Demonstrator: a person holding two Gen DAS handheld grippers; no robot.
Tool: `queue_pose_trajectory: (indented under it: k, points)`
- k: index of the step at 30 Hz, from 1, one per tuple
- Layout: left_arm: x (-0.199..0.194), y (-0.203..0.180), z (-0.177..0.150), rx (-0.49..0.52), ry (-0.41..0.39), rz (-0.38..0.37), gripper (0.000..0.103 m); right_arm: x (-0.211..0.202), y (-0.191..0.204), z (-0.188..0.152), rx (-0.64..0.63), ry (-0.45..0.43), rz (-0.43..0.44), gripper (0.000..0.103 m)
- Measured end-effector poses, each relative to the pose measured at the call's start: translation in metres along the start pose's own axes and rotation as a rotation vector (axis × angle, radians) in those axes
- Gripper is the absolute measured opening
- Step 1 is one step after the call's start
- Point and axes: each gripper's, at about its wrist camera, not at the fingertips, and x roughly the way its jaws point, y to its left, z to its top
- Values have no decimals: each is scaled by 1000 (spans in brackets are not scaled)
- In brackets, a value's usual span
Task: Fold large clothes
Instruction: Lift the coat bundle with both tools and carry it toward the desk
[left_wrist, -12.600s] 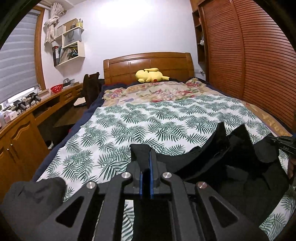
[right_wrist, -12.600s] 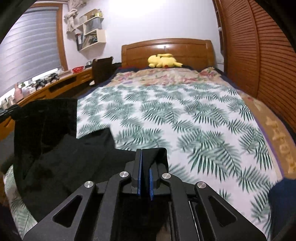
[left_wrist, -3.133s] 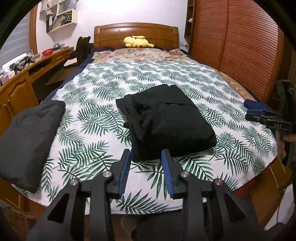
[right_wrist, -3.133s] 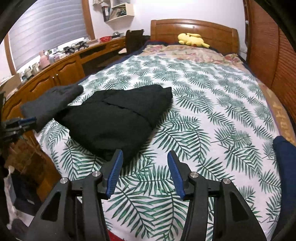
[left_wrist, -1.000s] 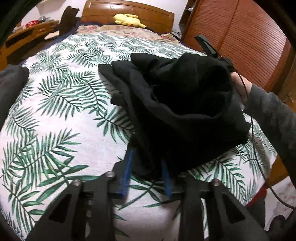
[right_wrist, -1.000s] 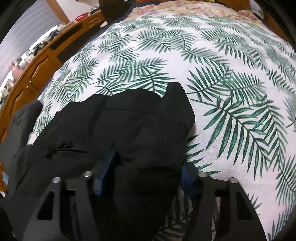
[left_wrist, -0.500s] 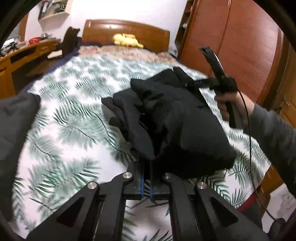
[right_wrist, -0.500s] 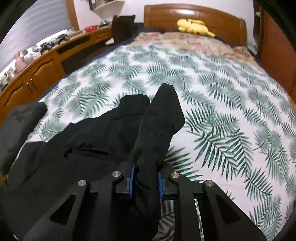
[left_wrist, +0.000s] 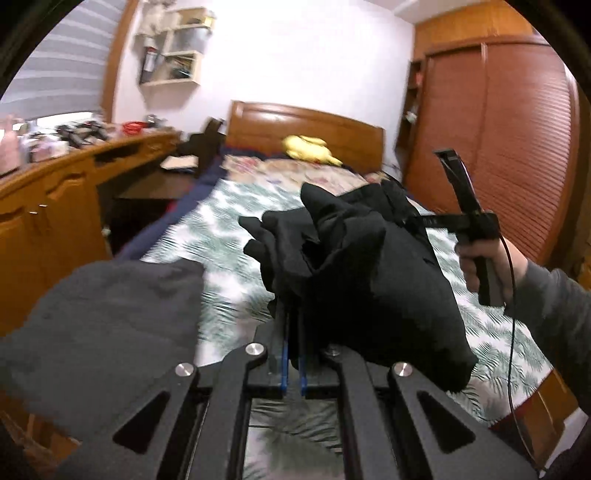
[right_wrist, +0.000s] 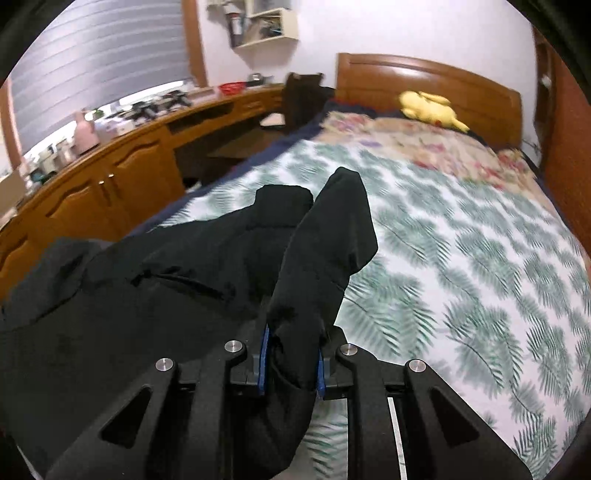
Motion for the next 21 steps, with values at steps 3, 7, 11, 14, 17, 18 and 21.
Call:
queue_pose_trajectory:
  k: [3, 7, 11, 14, 17, 18, 21]
  points:
    - [-21, 36, 8, -31, -18, 56, 2, 11, 43, 21, -34, -7, 31, 16]
    - [-51, 99, 13, -92, -43, 145, 2, 31, 102, 51, -54, -24, 100, 16]
    - [-69, 150, 14, -126, -52, 258, 2, 55, 164, 73, -105, -33, 152, 16]
    - [-68, 186, 13, -163, -41, 335, 2, 75, 216, 91, -158, -35, 173, 17]
    - [-57, 219, 3, -204, 19, 406, 2, 93, 253, 106, -181, -38, 177, 20]
    - [-54, 229, -2, -221, 37, 420, 2, 100, 262, 106, -185, -21, 173, 26]
    - [-42, 256, -26, -282, 102, 466, 2, 122, 287, 92, -189, 77, 156, 34]
